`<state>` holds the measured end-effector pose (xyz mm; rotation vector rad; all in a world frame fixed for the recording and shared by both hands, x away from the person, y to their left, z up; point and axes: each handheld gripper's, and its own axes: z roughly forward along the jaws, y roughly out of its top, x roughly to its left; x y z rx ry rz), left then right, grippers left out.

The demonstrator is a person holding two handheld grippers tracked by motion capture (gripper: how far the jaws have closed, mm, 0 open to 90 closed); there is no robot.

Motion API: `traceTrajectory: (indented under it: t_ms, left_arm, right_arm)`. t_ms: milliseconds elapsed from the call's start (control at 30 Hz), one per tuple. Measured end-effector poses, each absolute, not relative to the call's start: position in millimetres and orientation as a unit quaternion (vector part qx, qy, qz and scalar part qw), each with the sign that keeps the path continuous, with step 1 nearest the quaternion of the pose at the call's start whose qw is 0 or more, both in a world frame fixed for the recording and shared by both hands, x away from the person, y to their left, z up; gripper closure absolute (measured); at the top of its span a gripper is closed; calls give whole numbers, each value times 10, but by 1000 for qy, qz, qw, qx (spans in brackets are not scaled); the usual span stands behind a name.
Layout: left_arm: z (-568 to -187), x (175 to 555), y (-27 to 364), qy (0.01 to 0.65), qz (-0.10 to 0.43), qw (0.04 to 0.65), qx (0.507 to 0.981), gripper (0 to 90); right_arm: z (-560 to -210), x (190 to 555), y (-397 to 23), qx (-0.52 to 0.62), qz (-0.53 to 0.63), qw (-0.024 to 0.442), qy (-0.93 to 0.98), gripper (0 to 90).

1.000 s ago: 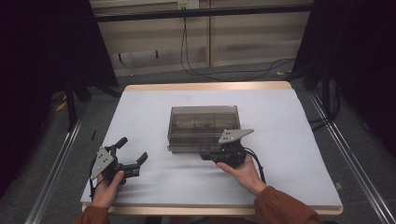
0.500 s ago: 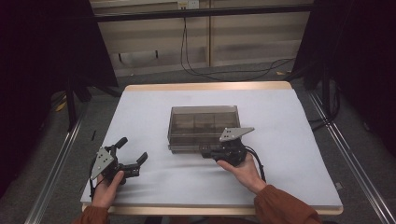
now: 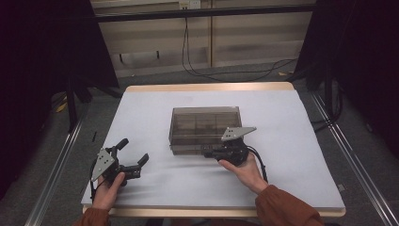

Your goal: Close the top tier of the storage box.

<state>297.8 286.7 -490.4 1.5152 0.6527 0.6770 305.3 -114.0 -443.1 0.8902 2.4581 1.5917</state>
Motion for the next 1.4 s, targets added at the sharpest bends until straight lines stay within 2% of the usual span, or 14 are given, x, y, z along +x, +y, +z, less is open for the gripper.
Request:
traceTrajectory:
  t_ms: [1400]
  left_arm:
    - [-4905,2978,2866,285,296,628,661,9]
  right_arm:
    - [-4454,3192,-1190,308,516,53,798,900]
